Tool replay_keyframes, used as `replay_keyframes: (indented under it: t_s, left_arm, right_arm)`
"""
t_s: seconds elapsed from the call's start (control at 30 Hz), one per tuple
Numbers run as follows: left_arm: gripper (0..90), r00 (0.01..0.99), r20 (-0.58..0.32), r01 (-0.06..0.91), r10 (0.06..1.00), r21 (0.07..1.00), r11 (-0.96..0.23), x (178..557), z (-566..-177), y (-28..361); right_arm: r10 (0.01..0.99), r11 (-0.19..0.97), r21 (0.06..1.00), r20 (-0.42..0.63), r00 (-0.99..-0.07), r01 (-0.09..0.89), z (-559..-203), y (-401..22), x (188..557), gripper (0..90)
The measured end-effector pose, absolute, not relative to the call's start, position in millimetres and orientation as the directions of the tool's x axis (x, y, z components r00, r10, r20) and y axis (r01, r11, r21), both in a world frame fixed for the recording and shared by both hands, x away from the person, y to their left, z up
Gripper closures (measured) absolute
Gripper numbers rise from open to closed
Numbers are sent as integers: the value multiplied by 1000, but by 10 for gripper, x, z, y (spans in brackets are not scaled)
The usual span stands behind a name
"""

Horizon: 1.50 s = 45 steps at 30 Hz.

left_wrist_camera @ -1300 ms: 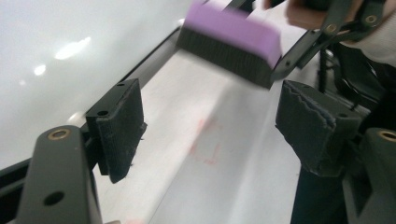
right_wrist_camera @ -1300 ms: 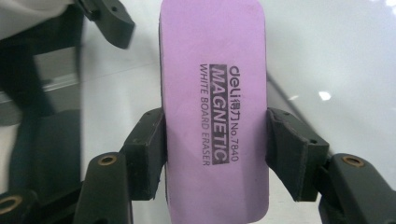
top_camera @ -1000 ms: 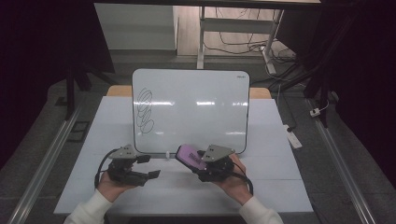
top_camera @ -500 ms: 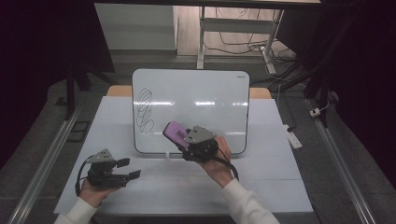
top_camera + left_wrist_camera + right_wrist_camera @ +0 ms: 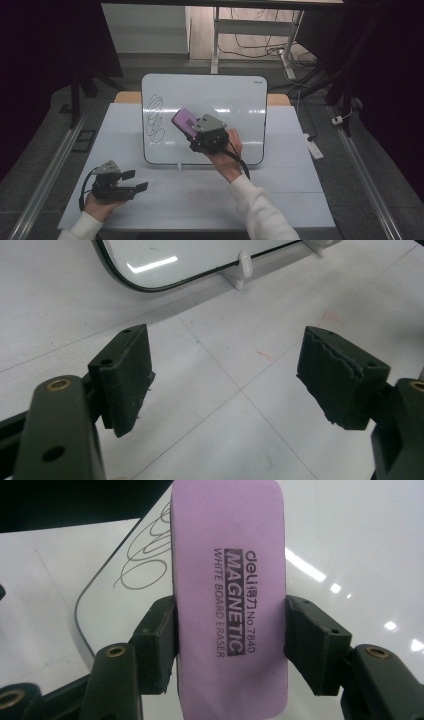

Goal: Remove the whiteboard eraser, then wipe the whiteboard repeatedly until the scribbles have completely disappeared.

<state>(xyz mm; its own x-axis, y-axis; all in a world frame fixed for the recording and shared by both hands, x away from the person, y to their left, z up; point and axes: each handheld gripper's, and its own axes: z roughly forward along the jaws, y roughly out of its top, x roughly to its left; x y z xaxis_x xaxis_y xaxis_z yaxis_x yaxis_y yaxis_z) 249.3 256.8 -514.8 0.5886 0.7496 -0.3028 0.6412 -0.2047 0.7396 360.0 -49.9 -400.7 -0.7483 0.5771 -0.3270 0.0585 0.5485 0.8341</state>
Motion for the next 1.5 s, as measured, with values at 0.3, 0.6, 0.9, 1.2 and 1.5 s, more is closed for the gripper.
replay_keyframes:
  t_s: [0.3, 0.6, 0.9, 1.2, 1.5]
  left_arm:
    - [232, 588, -303, 641, 750, 740, -204, 2497, -5154, 2576]
    - [232, 594, -307, 639, 744, 741, -205, 2501, -5161, 2581]
    - [234, 595, -310, 637, 741, 745, -199, 2507, -5166, 2611]
    - [234, 594, -314, 638, 741, 745, -195, 2510, -5168, 2619]
    - [235, 592, -319, 639, 740, 745, -190, 2513, -5169, 2634]
  right_arm:
    - [570, 556, 830, -347, -745, 39, -3813, -269, 3710, 399]
    - [536, 640, 768, -423, -730, 25, -3701, 137, 3902, 400]
    - [520, 680, 733, -463, -718, 20, -3661, 368, 3999, 400]
    - [516, 704, 709, -472, -715, 41, -3677, 498, 4104, 400]
    - [506, 750, 657, -495, -706, 76, -3700, 622, 4179, 402]
